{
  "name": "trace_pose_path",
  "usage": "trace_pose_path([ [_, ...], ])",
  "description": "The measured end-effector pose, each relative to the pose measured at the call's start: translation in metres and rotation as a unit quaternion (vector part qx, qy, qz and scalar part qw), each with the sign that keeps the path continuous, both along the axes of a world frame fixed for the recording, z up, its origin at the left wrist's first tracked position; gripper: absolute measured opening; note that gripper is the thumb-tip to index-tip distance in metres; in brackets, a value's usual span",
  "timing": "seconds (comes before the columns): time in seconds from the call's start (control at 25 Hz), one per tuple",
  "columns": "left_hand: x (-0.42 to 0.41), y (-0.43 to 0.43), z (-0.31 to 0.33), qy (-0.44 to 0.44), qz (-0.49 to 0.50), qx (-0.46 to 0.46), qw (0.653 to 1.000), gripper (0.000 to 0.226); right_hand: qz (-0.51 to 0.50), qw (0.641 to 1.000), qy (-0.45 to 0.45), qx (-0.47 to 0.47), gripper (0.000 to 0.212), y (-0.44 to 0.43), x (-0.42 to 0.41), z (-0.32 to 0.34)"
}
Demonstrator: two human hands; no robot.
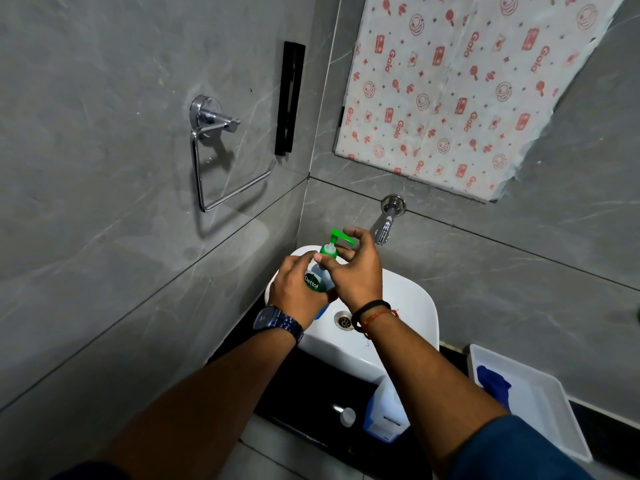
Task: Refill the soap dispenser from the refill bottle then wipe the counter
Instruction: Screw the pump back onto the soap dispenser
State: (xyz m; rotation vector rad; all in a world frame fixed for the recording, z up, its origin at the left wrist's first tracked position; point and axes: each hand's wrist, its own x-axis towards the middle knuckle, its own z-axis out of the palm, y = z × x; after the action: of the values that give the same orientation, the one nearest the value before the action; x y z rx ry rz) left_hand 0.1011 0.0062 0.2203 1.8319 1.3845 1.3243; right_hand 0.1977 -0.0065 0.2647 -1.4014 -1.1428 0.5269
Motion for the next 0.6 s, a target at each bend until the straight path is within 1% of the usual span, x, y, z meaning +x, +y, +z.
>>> trace_pose_path([
  [0.08, 0.001, 0.002, 0.0, 0.0, 0.004, 0.0, 1.0, 0.065, -0.005, 1.0, -0.011, 0.001, 0.054, 0.0, -0.003, 0.002],
  [0.2, -0.001, 0.005, -0.002, -0.015, 0.01, -0.01, 1.0, 0.069, 0.024, 0.999, -0.037, 0.009, 0.043, 0.0, 0.002, 0.009],
  [0.36, -0.001, 0.006, -0.005, 0.011, 0.013, -0.021, 1.0, 0.077, -0.049, 0.995, -0.08, 0.027, 0.018, -0.001, 0.004, 0.02],
  [0.4, -0.001, 0.006, -0.006, 0.012, 0.012, -0.021, 1.0, 0.078, -0.069, 0.993, -0.095, 0.024, 0.02, 0.0, 0.004, 0.021],
  [0.44, 0.0, 0.005, -0.007, 0.016, 0.012, -0.019, 1.0, 0.078, -0.093, 0.988, -0.119, 0.018, 0.026, 0.0, 0.004, 0.022],
  [0.52, 0.002, 0.002, -0.009, 0.031, 0.008, -0.006, 0.999, 0.078, -0.156, 0.971, -0.18, -0.005, 0.037, 0.0, 0.004, 0.024],
  [0.6, 0.004, 0.001, -0.01, 0.035, -0.003, 0.003, 0.999, 0.077, -0.205, 0.954, -0.215, -0.043, 0.037, 0.0, 0.0, 0.027],
])
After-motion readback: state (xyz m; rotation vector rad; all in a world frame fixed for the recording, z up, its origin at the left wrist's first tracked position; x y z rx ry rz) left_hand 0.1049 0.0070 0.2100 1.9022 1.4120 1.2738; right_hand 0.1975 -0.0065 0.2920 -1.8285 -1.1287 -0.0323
